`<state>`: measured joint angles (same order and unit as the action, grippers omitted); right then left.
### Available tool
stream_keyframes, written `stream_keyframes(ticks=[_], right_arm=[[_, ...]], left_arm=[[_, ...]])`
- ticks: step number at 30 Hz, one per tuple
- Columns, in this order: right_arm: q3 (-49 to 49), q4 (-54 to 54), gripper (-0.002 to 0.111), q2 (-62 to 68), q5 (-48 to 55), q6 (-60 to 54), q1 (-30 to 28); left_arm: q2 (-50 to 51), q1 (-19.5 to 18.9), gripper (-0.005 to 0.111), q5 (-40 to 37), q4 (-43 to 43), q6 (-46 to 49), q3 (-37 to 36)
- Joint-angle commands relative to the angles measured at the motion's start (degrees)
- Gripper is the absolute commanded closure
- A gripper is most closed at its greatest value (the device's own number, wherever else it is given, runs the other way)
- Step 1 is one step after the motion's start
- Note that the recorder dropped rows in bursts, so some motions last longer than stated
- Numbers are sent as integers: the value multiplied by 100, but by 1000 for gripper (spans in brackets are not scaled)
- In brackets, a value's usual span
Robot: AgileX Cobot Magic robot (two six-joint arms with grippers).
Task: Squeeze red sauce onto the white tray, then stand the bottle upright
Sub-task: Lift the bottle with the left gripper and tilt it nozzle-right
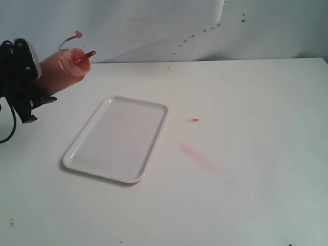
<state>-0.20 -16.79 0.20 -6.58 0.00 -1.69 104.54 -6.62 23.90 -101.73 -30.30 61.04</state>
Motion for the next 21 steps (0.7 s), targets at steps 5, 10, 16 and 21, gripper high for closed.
stream_keyframes(ticks=[5, 10, 16, 21], right_arm=[[-716, -1, 108, -20, 230, 477, 670], [-1479, 681, 108, 379, 573, 477, 1358], [-2163, 739, 108, 1843, 931, 0, 2248], [-2763, 739, 108, 3380, 920, -925, 3134]], left_arm=[[-301, 412, 107, -586, 178, 949, 34], [-301, 1000, 107, -1680, 178, 1708, 34], [-301, 1192, 107, -2025, 178, 1750, 34], [-301, 1192, 107, -2593, 178, 1789, 34]])
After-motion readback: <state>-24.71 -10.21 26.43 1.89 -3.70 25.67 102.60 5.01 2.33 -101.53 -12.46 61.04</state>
